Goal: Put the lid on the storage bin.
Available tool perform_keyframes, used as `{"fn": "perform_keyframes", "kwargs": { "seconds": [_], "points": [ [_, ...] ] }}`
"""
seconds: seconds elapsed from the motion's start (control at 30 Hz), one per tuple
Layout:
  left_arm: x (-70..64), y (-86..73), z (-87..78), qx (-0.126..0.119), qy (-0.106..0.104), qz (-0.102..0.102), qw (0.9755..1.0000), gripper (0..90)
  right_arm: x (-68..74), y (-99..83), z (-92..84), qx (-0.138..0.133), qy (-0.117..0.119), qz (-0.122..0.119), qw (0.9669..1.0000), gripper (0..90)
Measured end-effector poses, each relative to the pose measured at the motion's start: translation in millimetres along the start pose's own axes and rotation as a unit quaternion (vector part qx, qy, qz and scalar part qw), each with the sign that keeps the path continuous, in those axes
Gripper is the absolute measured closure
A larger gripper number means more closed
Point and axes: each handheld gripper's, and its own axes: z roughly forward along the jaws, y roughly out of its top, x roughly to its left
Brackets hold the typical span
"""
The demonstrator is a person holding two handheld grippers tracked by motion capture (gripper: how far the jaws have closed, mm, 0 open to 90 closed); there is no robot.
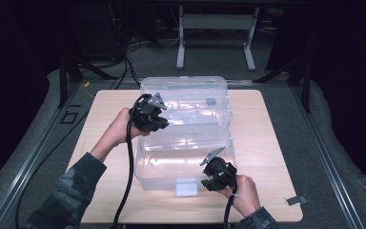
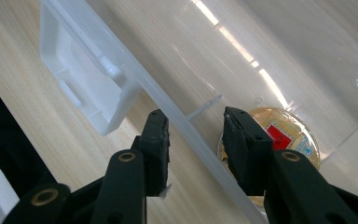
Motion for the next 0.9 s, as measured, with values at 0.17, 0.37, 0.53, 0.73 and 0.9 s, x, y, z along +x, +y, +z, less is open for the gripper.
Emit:
{"fn": "perform_keyframes", "kwargs": {
  "seconds": [0.17,0.37,0.53,0.73,0.9],
  "points": [
    [-5.4,-1.2,-3.3,0.003,0.001,0.009,1.0000,83.7,0.0,0.1,0.0,0.001,0.001,0.000,1.0000,61.5],
    [-9.0,-3.1,-4.5,0.000,0.002,0.007,1.0000,83.7,-0.1,0.2,0.1,0.001,-0.001,-0.001,1.0000,61.4],
    [-13.7,-4.7,-6.3,-0.002,0.003,0.004,1.0000,83.7,0.2,0.2,0.1,0.001,-0.001,-0.001,1.0000,61.3],
    [-21.8,-8.8,-9.1,-0.004,0.010,0.007,0.9999,83.7,0.8,0.4,-0.1,0.004,-0.002,-0.003,1.0000,61.0],
    [-28.6,-10.3,-10.6,-0.003,0.016,0.013,0.9998,83.8,2.2,0.2,0.3,0.003,-0.007,0.000,1.0000,60.7]
  ]
}}
